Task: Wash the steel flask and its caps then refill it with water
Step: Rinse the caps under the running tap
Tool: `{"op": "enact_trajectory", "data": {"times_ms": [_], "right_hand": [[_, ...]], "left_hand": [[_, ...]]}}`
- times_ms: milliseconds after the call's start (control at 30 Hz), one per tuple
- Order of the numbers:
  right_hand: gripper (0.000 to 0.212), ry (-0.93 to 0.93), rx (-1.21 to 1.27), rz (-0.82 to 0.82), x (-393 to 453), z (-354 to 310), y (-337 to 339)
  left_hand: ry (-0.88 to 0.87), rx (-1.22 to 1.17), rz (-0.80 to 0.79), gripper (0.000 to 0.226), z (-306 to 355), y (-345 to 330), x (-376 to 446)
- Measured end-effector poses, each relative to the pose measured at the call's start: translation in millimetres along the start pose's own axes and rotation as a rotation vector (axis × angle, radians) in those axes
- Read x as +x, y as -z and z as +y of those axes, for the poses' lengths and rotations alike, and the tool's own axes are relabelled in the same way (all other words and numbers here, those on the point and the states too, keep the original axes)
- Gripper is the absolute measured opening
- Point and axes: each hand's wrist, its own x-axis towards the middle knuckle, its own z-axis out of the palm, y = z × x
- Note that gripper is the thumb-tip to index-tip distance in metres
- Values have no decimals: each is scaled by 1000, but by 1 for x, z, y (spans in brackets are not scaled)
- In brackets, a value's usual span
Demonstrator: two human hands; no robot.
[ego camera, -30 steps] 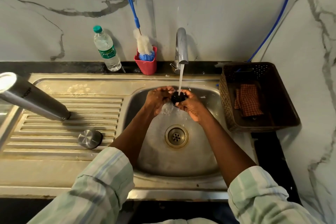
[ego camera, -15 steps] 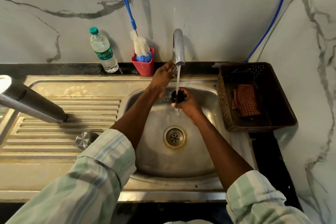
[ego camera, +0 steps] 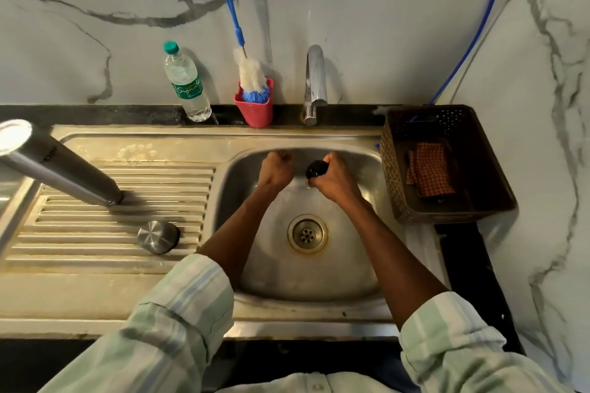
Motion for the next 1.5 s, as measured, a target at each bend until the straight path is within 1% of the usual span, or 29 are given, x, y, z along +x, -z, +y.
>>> {"op": "enact_trajectory", "data": {"times_ms": [67, 100, 200, 233, 300, 333, 367, 433, 467, 500, 600, 633, 700, 733, 767, 833, 867, 900, 967, 1000, 1067, 1100, 1167, 1200, 1233, 1267, 1300, 1433, 1500], "right_hand": [[63, 57, -34, 14, -6, -5, 5], [64, 92, -44, 49, -11, -7, 6], [63, 222, -48, 255, -28, 1, -1], [63, 233, -83, 251, -34, 6, -6], [60, 162, -241, 119, -43, 14, -13], [58, 144, -265, 94, -48, 16, -15], [58, 154, -258, 120, -53, 16, -17], [60, 248, -126, 297, -65, 13, -20], [60, 267, -87, 358, -69, 12, -22], [58, 268, -86, 383, -72, 11, -23], [50, 132, -227, 194, -75, 12, -23], [51, 130, -220, 203, -78, 11, -24], [57, 221, -94, 331, -86, 5, -23], [58, 249, -75, 380, -89, 3, -25], [56, 254, -109, 387, -90, 3, -26], [50, 113, -234, 237, -89, 3, -26], [50, 57, -227, 192, -92, 2, -27], [52, 70, -185, 216, -97, -1, -28], [55, 180, -93, 337, -102, -3, -33], [53, 179, -130, 331, -105, -5, -35], [43, 71, -265, 187, -107, -8, -40], [42, 55, -285, 164, -110, -10, -44], [46, 109, -292, 220, -115, -12, -53], [44, 79, -310, 211, -118, -16, -58], [41, 10, -320, 169, -119, -20, -60], [39, -44, -307, 133, -122, -23, -65], [41, -51, -269, 138, -124, -26, -72], [68, 19, -22, 269, -141, -68, -101], [69, 46, 99, 265, -154, -87, -121]], "left_hand": [[-3, 71, 17, 28, -3, 0, -12], [-6, 90, 24, 29, -5, 1, -18], [-26, 155, 40, 32, -14, 0, -32], [-34, 193, 40, 33, -18, -2, -37], [-49, 261, 38, 35, -27, -6, -48], [-64, 278, 39, 36, -32, -8, -53], [-81, 285, 48, 37, -35, -10, -59], [-120, 295, 87, 39, -39, -11, -68], [-131, 303, 98, 40, -40, -11, -72], [-129, 310, 101, 41, -40, -11, -76], [-135, 316, 105, 47, -42, -12, -87], [-153, 310, 115, 47, -42, -12, -90], [-178, 292, 148, 46, -44, -11, -93], [-176, 286, 157, 46, -44, -9, -95], [-174, 283, 160, 46, -45, -8, -97], [-170, 282, 150, 47, -49, -7, -100], [-171, 282, 144, 47, -50, -5, -102], [-177, 275, 146, 47, -52, -3, -105], [-193, 240, 180, 45, -56, 2, -106], [-196, 224, 191, 44, -57, 4, -108], [-212, 212, 198, 43, -62, 11, -114], [-221, 205, 196, 44, -65, 14, -116], [-244, 182, 215, 45, -71, 23, -119], [-259, 167, 239, 45, -75, 28, -121], [-278, 154, 261, 45, -78, 33, -121], [-303, 145, 271, 45, -82, 39, -123], [-338, 138, 279, 44, -88, 45, -125], [-476, 60, 399, 34, -112, 93, -128], [-539, 18, 473, 31, -128, 122, -133]]}}
